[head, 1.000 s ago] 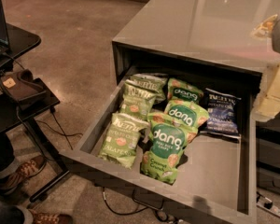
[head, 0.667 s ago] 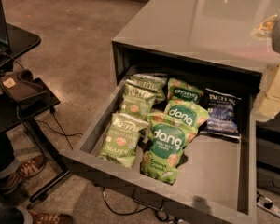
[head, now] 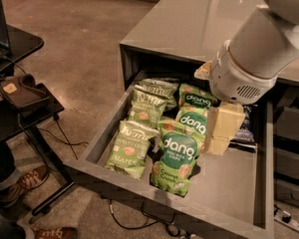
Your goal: Pick green jalapeno chip bag from top drawer and place on counter
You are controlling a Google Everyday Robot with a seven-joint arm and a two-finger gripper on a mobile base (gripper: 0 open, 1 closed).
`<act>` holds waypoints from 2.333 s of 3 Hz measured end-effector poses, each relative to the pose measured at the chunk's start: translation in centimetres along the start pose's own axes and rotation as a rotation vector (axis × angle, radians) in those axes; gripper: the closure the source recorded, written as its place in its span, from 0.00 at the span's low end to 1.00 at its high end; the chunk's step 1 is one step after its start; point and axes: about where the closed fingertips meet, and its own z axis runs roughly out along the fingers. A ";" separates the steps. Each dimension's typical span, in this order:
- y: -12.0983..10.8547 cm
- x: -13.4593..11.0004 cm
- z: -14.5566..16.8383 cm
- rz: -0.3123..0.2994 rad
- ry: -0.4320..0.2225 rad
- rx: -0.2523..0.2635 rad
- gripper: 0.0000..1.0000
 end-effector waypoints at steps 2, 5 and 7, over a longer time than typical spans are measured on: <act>0.3 -4.1 2.1 -0.063 -0.075 -0.027 0.00; -0.5 -14.4 8.4 -0.103 -0.278 -0.038 0.00; -3.6 -18.9 14.3 -0.116 -0.417 0.015 0.00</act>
Offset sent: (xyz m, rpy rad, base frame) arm 0.0034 0.1173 -0.0257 0.1708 0.0195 0.2022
